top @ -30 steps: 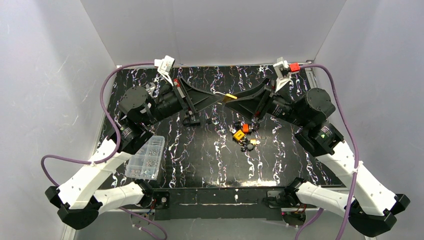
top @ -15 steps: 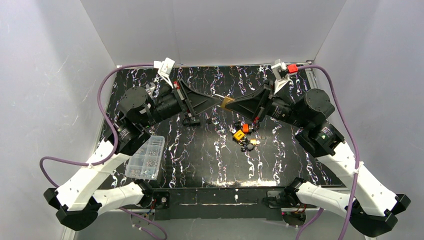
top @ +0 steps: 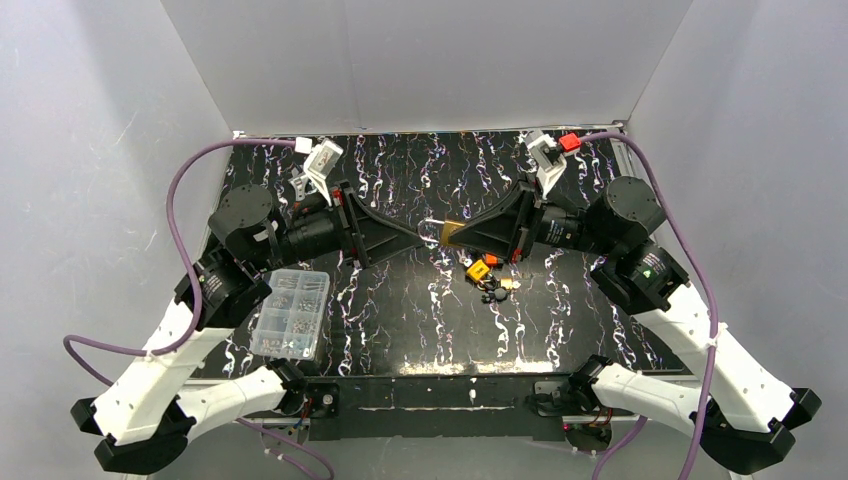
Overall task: Lock with the key
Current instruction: Lock the lock.
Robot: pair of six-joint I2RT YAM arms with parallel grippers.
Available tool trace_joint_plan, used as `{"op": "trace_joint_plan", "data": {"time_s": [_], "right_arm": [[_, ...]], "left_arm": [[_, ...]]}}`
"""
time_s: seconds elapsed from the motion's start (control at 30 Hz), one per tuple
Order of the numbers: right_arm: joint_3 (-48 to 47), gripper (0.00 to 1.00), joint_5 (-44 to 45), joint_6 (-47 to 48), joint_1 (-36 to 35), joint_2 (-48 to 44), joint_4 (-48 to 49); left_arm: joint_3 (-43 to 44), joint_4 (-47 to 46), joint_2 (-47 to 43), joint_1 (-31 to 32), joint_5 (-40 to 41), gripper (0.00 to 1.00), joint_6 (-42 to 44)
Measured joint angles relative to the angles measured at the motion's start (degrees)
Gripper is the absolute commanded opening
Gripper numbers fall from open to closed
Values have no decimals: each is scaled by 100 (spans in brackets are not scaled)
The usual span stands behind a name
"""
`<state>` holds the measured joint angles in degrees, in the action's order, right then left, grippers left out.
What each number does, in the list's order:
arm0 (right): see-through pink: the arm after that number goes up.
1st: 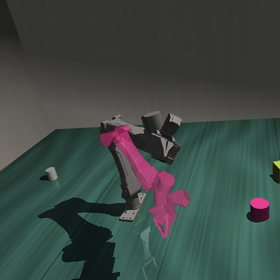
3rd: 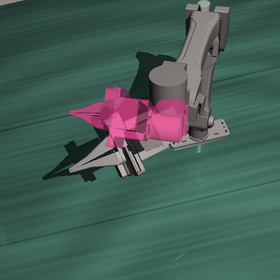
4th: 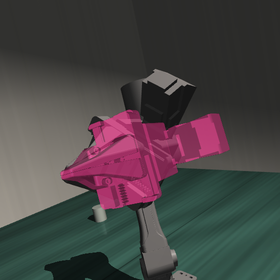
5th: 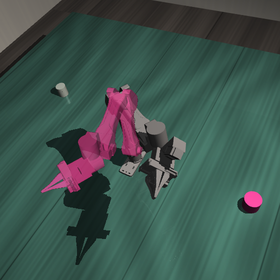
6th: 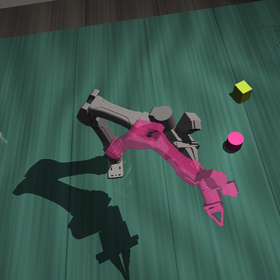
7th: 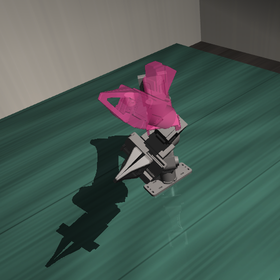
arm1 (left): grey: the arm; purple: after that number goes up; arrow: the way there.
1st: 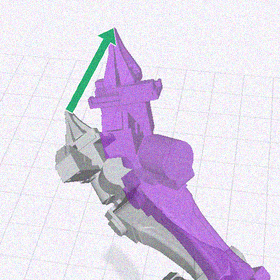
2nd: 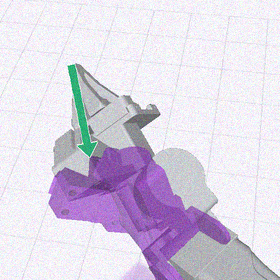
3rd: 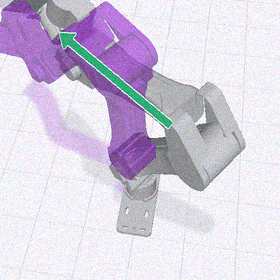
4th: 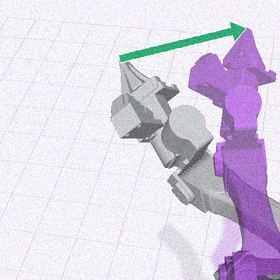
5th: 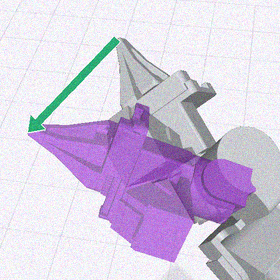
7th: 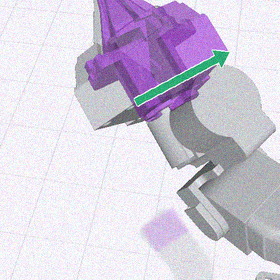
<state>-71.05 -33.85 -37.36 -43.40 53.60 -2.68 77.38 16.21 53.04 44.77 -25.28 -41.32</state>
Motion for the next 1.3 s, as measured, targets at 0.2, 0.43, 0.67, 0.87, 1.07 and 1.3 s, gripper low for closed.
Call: {"op": "trace_joint_plan", "data": {"time_s": [0.2, 0.43, 0.67, 0.87, 1.07, 1.3], "right_arm": [[0, 1, -319, -109, 0, 2, -24], [0, 1, -503, -155, -2, 2, -63], [0, 1, -551, -151, 0, 2, -208], [0, 1, -535, -144, 0, 0, -356], [0, 1, -551, -144, 2, 15, -387], [-140, 1, -796, -472, -50, 315, -326]], "left_arm": [[133, 133, 37, 0, -282, 26, 225], [138, 229, 184, 4, -426, 25, 280], [138, 225, 203, 4, -494, 23, 278], [138, 225, 203, 4, -551, 0, 278], [138, 229, 205, 4, -603, 0, 330], [105, 227, 203, -4, -686, 0, 422]]}}
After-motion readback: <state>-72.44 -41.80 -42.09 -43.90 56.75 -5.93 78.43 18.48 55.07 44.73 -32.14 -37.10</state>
